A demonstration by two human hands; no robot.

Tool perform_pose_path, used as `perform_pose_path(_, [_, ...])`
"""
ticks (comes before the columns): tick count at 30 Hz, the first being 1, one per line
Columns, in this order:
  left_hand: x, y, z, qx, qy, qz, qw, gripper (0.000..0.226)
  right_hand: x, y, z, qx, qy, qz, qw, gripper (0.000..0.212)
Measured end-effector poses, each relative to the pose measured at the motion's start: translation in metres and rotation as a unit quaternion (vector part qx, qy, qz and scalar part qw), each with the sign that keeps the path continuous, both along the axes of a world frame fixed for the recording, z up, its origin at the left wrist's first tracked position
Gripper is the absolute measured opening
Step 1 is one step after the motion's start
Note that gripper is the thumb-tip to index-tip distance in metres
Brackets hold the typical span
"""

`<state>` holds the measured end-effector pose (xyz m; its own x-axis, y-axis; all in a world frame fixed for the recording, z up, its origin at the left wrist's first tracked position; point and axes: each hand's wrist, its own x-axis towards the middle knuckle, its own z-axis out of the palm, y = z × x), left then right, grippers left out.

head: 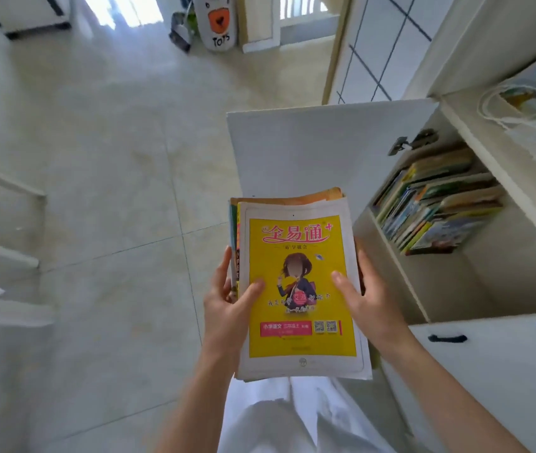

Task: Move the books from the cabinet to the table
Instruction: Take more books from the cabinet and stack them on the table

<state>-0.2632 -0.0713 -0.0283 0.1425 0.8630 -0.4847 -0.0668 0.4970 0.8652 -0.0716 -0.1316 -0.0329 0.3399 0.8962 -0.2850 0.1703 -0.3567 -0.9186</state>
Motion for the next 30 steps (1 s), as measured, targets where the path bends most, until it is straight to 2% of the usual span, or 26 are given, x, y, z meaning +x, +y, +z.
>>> perform_pose_path(8, [-0.102,-0.056,0.012,0.019,0.06,0.195,0.979,0.066,-0.096,0.02,0.004,-0.012,0.028,0.17,0.985,0.069])
perform_pose_path(12, [-0.161,-0.087,0.011,0.021,0.069,0.292,0.954,0.065,-0.163,0.027,0.001,-0.02,-0.011,0.267,0.963,0.06])
perform_pose_path(16, [-0.227,-0.119,0.011,0.004,0.077,0.367,0.927,0.06,-0.24,0.027,0.001,-0.027,-0.007,0.345,0.938,0.058])
perform_pose_path(20, [-0.312,-0.16,0.014,0.005,0.088,0.436,0.896,0.059,-0.342,0.015,0.011,-0.04,0.025,0.431,0.901,0.051])
perform_pose_path(24, [-0.39,-0.206,0.016,-0.001,0.103,0.503,0.858,0.06,-0.437,-0.006,0.015,-0.086,0.077,0.489,0.865,0.035])
perform_pose_path(30, [-0.474,-0.251,0.017,-0.017,0.113,0.593,0.797,0.061,-0.556,-0.024,0.022,-0.124,0.077,0.568,0.81,0.022])
